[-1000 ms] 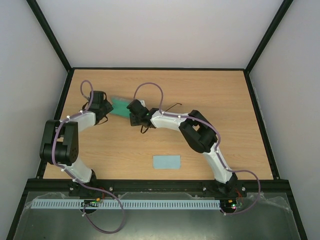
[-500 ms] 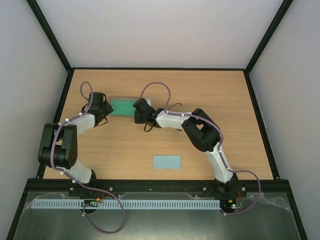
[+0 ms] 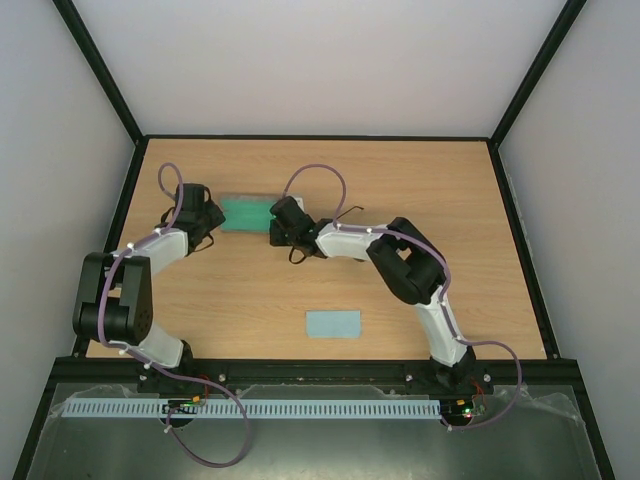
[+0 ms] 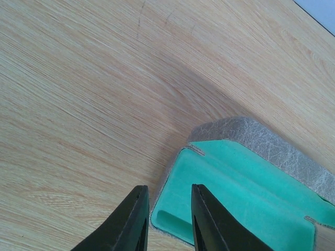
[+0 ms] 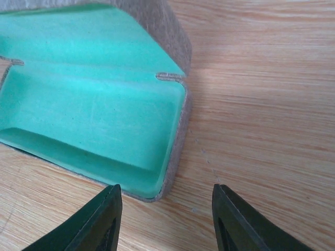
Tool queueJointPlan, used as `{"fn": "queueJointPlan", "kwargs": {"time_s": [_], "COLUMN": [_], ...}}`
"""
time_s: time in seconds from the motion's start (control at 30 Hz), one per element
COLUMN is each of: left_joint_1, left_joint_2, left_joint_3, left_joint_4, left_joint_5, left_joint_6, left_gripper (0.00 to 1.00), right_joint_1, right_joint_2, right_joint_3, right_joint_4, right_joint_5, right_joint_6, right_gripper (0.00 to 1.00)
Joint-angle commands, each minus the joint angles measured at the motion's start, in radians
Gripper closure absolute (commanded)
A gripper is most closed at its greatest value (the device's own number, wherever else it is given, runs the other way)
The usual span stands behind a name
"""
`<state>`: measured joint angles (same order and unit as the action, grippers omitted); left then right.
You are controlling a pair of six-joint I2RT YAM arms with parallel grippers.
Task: Organize the sunglasses
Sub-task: Adjust the sunglasses case at the center of the board, then move the sunglasses case at the center of the board.
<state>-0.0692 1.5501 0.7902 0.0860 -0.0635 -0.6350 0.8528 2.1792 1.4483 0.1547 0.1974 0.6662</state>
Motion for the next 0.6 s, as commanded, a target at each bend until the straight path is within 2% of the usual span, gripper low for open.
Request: {"fn": "queueJointPlan", "kwargs": {"time_s": [0.0,0.27,0.37,0.57], "left_joint_1": [-0.004,-0.006,-0.007,-0.008], "left_joint_2": [-0.019,-0.04,-0.056,-0.099], "left_joint_3": [-0.01,-0.009,-0.013,-0.028], "left_joint_4": [-0.018,-0.031,-0.042,-0.058], "left_joint_5": [-0.003,0.003,0.002,-0.001], "left_joint_6": [0.014,0.013,0.014,0.016], "left_gripper": [0.74,0.74,0.74,0.74], "right_joint_1": [-0.014,-0.021,-0.021,-0.015], "right_joint_2": [-0.011,0.097,0.136,0.167], "right_joint_3": [0.038,0.208,0.257,0.271], "right_joint_4": [0.006,-0.114,-0.161,-0.21], "right_joint_5": [-0.008,0.018,0.036,0.06], "right_joint_6": [0.008,0.0,-0.009,-0.009], "right_gripper": [0.51,0.52,0.57,0.61]}}
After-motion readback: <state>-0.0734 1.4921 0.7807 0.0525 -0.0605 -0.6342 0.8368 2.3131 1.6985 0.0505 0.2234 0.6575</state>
